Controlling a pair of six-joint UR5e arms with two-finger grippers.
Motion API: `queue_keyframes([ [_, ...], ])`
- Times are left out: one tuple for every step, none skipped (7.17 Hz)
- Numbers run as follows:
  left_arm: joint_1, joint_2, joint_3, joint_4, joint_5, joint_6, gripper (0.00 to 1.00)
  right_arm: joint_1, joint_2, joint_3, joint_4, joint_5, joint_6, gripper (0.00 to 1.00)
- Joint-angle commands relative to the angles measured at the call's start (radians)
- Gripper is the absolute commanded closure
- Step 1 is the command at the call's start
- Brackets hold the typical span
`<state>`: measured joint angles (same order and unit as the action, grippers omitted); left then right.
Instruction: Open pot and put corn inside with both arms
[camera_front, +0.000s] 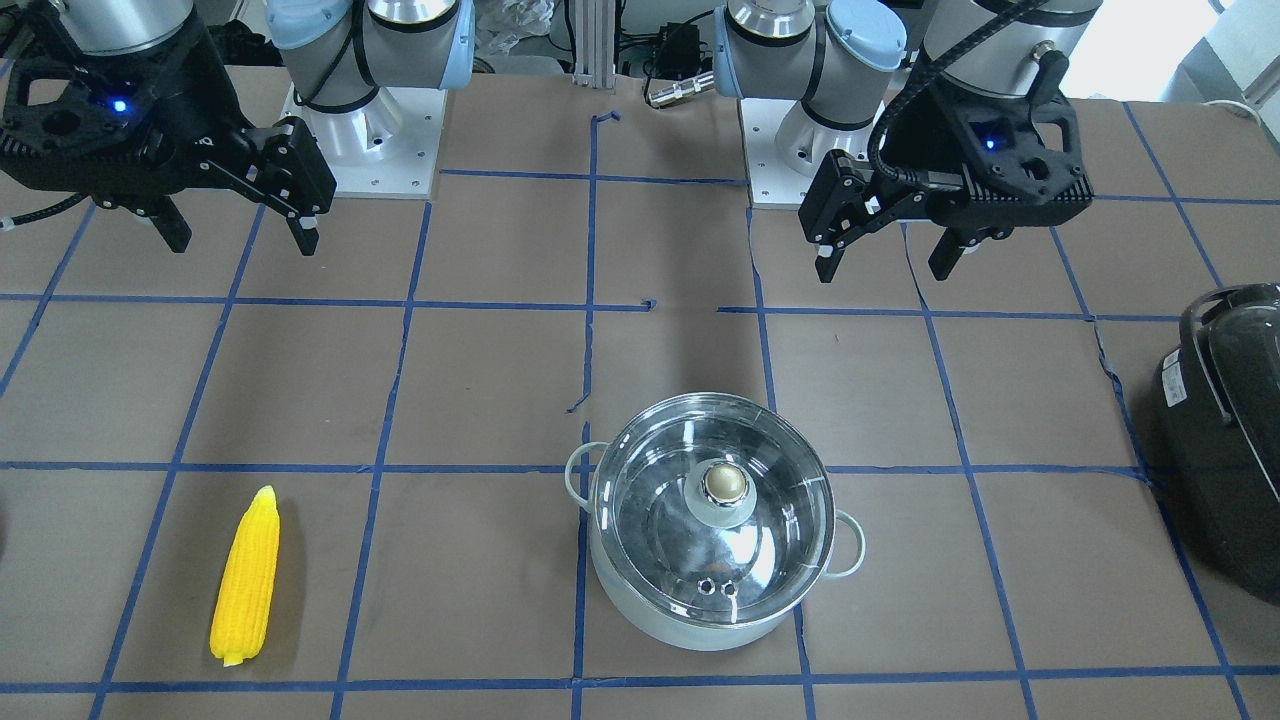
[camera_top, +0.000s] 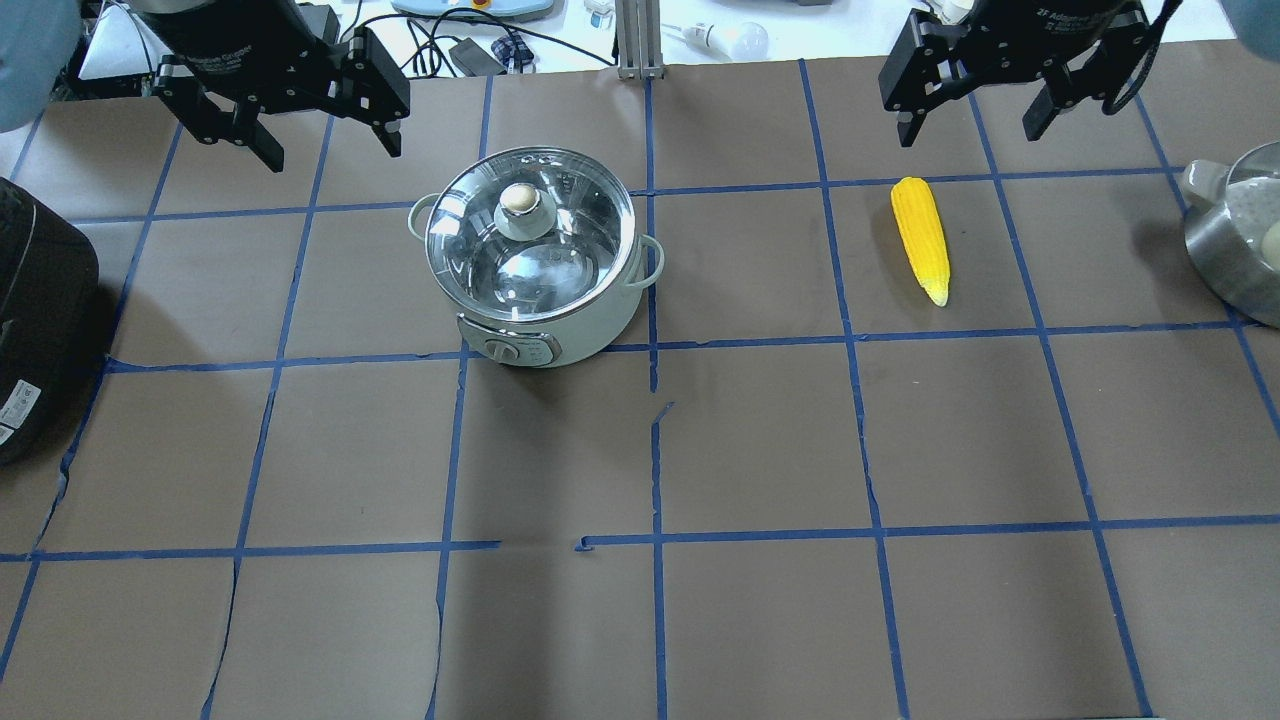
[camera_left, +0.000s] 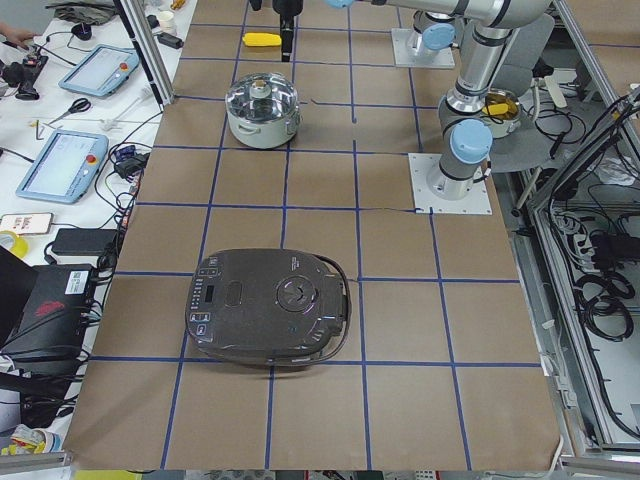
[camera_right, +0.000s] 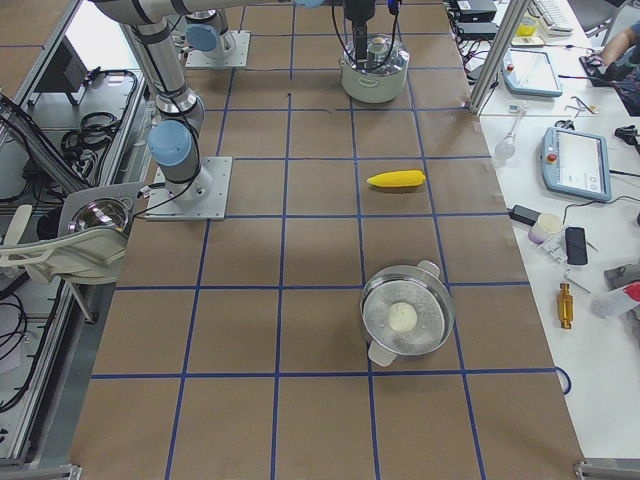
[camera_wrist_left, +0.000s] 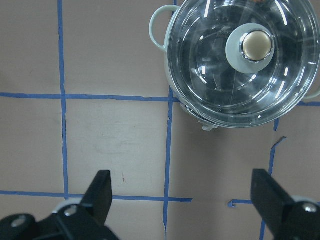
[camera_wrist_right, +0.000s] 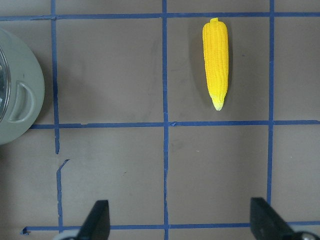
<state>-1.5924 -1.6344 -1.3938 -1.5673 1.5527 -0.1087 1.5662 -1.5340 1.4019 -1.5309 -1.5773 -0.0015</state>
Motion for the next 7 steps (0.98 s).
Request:
queue_keyframes([
  [-0.011,-0.018,0.007,0.025,-0.013,-0.011,0.00,0.000,0.000,-0.001,0.000,0.000,0.000,0.00],
  [-0.041,-0.062,0.009,0.118,-0.010,0.021,0.00,0.000,0.000,-0.001,0.000,0.000,0.000,0.00],
  [-0.055,-0.129,0.012,0.171,-0.019,-0.032,0.00,0.000,0.000,0.000,0.000,-0.001,0.000,0.00],
  [-0.076,-0.197,0.007,0.226,-0.019,-0.034,0.00,0.000,0.000,0.000,0.000,-0.001,0.000,0.00],
  [-0.095,-0.266,0.007,0.275,-0.013,-0.043,0.00,0.000,0.000,-0.001,0.000,-0.001,0.000,0.00],
  [-0.104,-0.325,0.009,0.352,-0.020,-0.072,0.00,0.000,0.000,0.000,0.000,0.000,0.000,0.00],
  [-0.142,-0.344,0.015,0.374,-0.019,-0.130,0.00,0.000,0.000,0.000,0.000,-0.001,0.000,0.00],
])
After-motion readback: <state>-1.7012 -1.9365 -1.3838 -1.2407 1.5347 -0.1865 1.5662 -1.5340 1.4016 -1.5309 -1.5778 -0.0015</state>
